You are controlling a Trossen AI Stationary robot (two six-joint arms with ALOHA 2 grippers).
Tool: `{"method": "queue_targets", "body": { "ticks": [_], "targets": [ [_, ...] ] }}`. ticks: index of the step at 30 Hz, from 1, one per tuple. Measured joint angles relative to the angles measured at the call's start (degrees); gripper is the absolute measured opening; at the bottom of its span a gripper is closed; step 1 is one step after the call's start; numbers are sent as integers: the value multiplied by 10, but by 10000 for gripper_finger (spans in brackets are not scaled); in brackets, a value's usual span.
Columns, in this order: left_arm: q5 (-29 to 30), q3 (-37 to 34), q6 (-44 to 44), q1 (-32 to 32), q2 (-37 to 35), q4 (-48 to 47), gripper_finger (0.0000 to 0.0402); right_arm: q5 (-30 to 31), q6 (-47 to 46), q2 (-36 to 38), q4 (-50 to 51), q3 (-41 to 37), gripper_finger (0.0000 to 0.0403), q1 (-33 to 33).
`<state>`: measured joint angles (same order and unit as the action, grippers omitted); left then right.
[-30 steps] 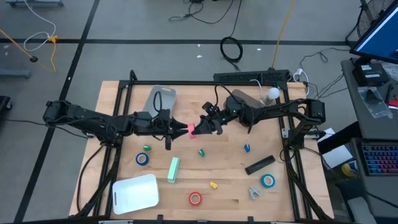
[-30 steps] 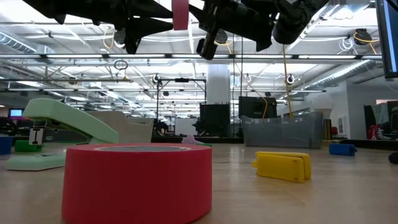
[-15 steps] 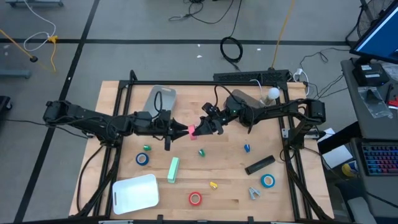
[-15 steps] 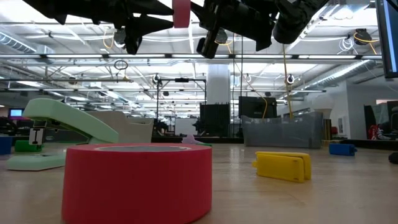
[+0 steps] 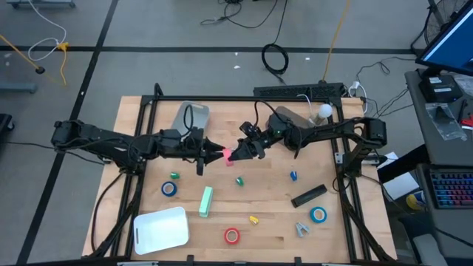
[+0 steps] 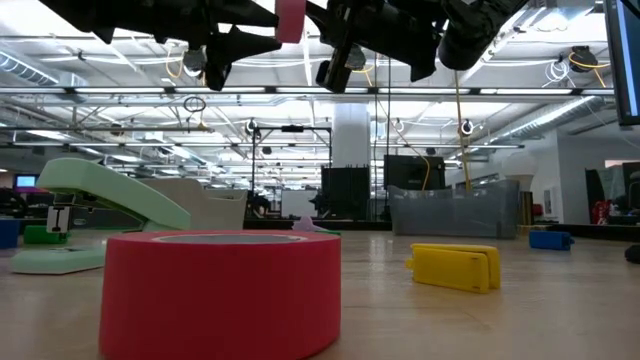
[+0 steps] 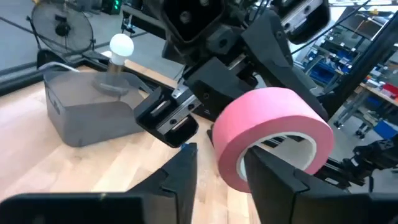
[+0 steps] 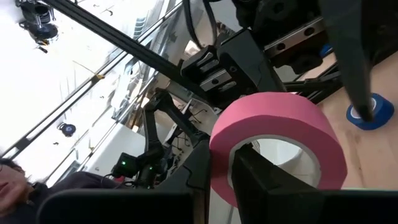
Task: Pick and place Stapler, Stapler remover, tape
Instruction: Put the pink tape into the white bin
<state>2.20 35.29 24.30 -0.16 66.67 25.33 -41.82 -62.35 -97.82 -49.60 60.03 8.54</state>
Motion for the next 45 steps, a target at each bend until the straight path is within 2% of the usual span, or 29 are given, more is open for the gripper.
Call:
{"method": "queue_targets", "body": {
  "ticks": [6, 9, 13, 19, 21, 27, 30, 38, 42, 45],
  "targets": [
    [4, 0, -2, 0, 0, -2, 197, -1, 0, 0, -1, 0, 31, 0],
    [5, 0, -2, 0, 0, -2, 201, 4, 0, 0, 0, 0, 31, 0],
    [5, 0, -2, 1, 0, -2, 161, 13, 0, 0, 2, 0, 31, 0],
    [-17, -1, -6, 1, 0, -1, 48, 15, -3, 0, 3, 0, 31, 1],
    [-23, -1, -9, 1, 0, -2, 21, 14, -3, 0, 3, 0, 33, 1],
    [-20, -1, -2, 1, 0, -2, 35, 13, -3, 0, 2, -1, 64, 1],
    [-19, -1, -1, 1, 0, 0, 25, 12, -3, 0, 2, -1, 77, 1],
    [-23, -1, 1, 0, 0, -7, 20, -16, -11, 0, 3, -1, 79, 2],
    [-17, -1, -2, 4, -26, -84, 20, -50, -29, -2, 10, -2, 78, 7],
    [24, -3, -3, 12, -60, -184, 20, -80, -31, 1, -4, -4, 78, 3]
  ]
}}
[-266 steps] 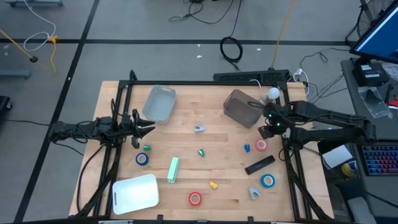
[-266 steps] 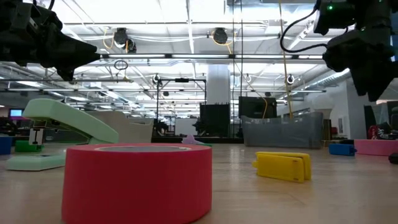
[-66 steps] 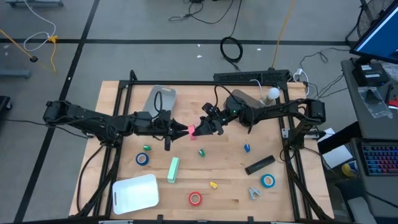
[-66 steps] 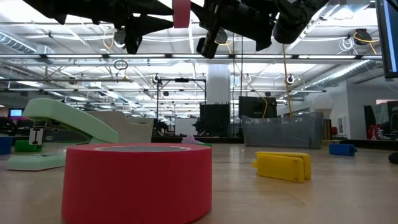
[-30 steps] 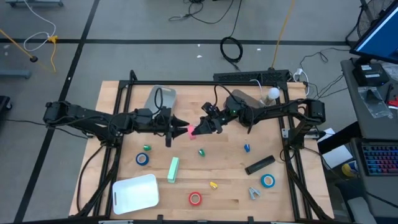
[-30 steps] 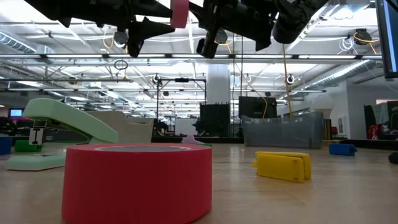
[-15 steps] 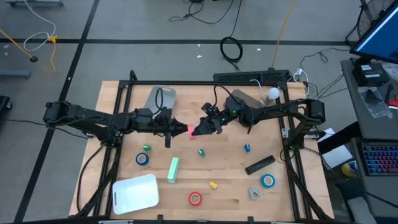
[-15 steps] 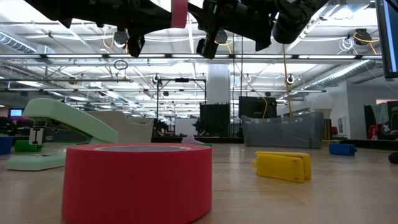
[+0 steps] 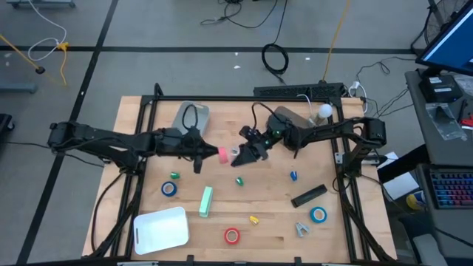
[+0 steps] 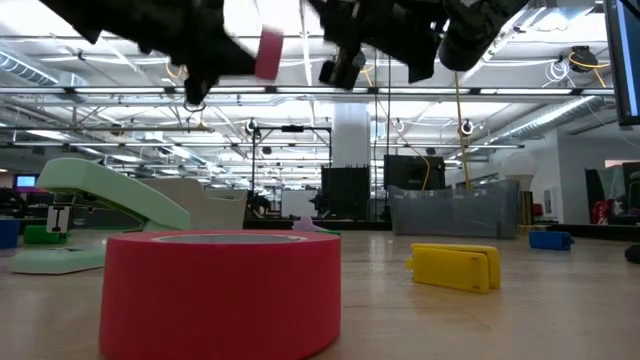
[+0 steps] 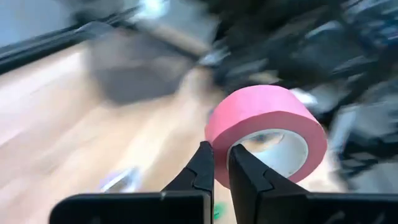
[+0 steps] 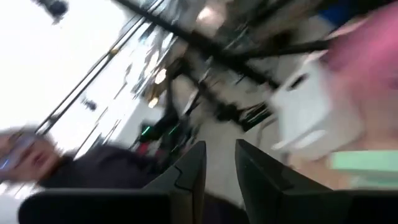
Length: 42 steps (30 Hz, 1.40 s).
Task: Pick and place Stapler, Stapler remover, tape
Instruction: Put the pink tape into the white bin
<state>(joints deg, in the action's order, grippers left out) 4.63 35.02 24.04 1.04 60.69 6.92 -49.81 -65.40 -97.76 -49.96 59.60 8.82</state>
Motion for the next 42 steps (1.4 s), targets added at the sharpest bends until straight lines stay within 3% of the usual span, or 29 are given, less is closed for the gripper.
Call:
{"method": "queue_targets", "body": {
  "ticks": [9, 16, 22, 27, 36, 42],
  "targets": [
    [22, 1, 73, -7, -129, -164, 20, -9, 36, -1, 4, -17, 78, 8],
    [18, 18, 175, -54, -141, -275, 20, 1, 130, 20, 26, -19, 58, 36],
    [15, 107, 247, -99, -97, -443, 20, 18, 268, 67, 148, -19, 7, 63],
    [-5, 177, 303, -135, -46, -537, 20, 75, 375, 111, 271, -19, 6, 77],
    [-149, 272, 429, -209, 61, -696, 20, 180, 485, 168, 359, -19, 1, 81],
    [-206, 287, 537, -293, 113, -708, 20, 216, 511, 185, 362, -19, 1, 81]
  ]
}}
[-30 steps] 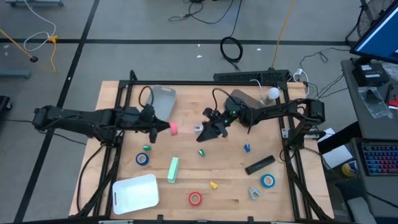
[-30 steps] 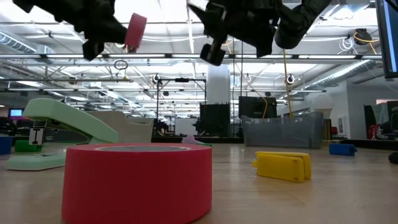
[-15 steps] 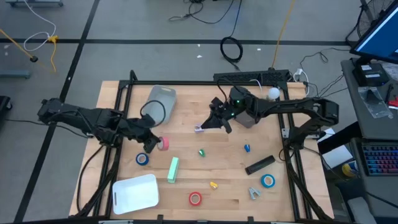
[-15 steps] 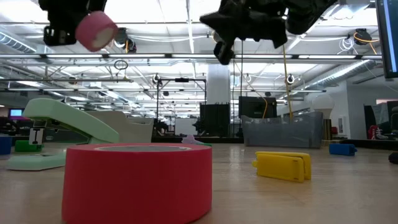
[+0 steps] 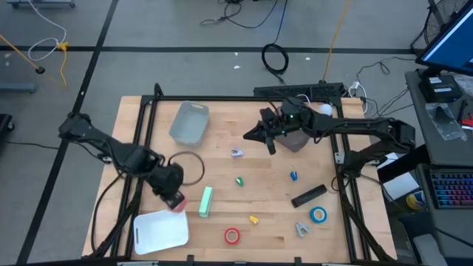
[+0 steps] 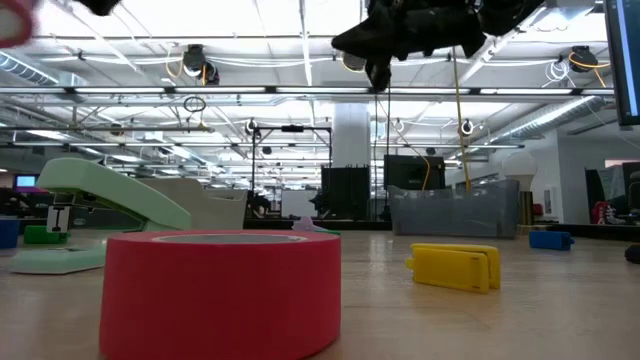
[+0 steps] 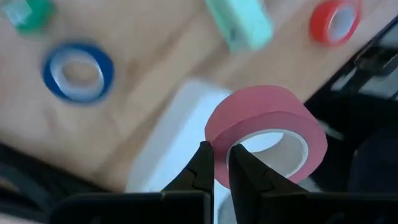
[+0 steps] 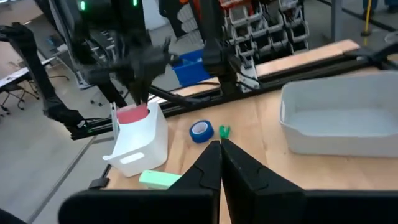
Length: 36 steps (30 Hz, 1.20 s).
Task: Pick and place Stapler, Stapler remover, tape
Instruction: Put the pink tape into the white bin
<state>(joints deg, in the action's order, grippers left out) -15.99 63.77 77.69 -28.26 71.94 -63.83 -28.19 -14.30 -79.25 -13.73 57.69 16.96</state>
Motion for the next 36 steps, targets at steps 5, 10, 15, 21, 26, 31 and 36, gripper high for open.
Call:
{"method": "queue_targets", "body": {
  "ticks": [5, 10, 15, 21, 26, 31, 36],
  "targets": [
    [-35, 0, 103, -92, 26, -24, 20, 0, 1, 0, 1, 0, 1, 4],
    [-15, 0, 192, -172, 40, -27, 20, -1, 3, 1, -1, 0, 1, 3],
    [-8, 0, 198, -221, 70, -51, 20, -1, 2, 1, -1, 0, 1, 3],
    [-10, 0, 165, -245, 114, -62, 20, 0, -8, 1, -1, 0, 1, 3],
    [-10, 0, 107, -252, 144, -55, 20, 15, -15, 1, -2, 0, 1, 3],
    [-12, 0, 42, -254, 167, -49, 20, 16, -20, 1, -3, 0, 1, 3],
    [-16, 0, -39, -264, 193, -49, 30, 16, -22, 1, -4, 0, 1, 3]
  ]
}}
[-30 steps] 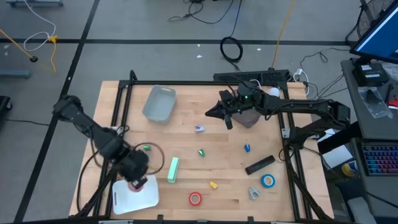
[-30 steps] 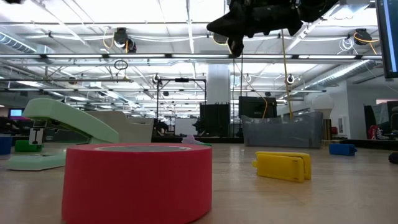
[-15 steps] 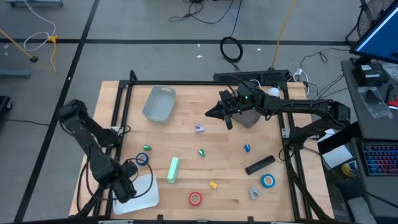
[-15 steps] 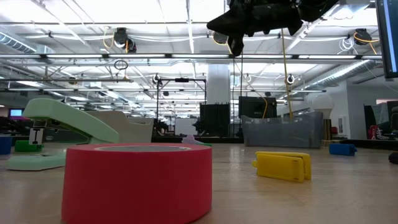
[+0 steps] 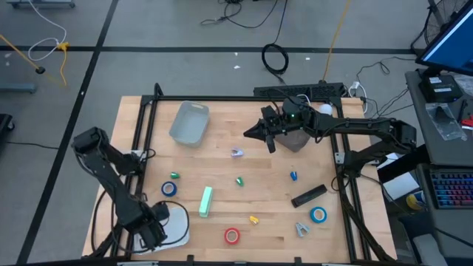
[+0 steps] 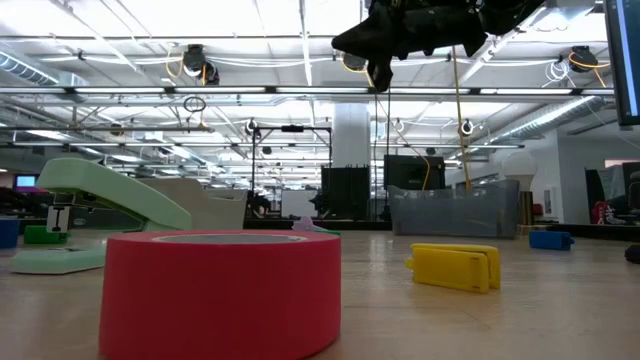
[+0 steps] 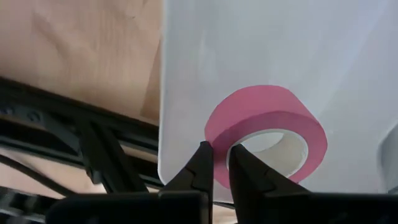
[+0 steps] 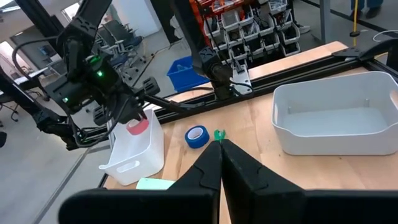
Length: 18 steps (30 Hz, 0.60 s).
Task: Pick and place Stapler, Stapler remover, tape
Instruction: Put the pink tape into the white bin
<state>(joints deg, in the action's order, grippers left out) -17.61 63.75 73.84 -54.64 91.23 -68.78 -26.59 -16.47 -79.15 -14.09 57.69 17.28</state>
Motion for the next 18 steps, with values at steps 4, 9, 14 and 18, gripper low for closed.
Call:
{"method": "queue_targets", "body": {
  "ticks": [4, 9, 14, 18],
  "targets": [
    [-4, 0, -28, -1, 15, 0, 29, 0, 0, 0, 0, 0, 1, 0],
    [-3, 0, -33, 1, 15, 0, 29, 0, 0, 0, -2, 0, 1, 0],
    [-3, 0, -50, 0, 15, 0, 60, 0, 0, 0, -3, 0, 1, 0],
    [-3, 0, -52, 0, 15, 0, 80, 0, 0, 0, -3, 0, 1, 0]
  ]
}}
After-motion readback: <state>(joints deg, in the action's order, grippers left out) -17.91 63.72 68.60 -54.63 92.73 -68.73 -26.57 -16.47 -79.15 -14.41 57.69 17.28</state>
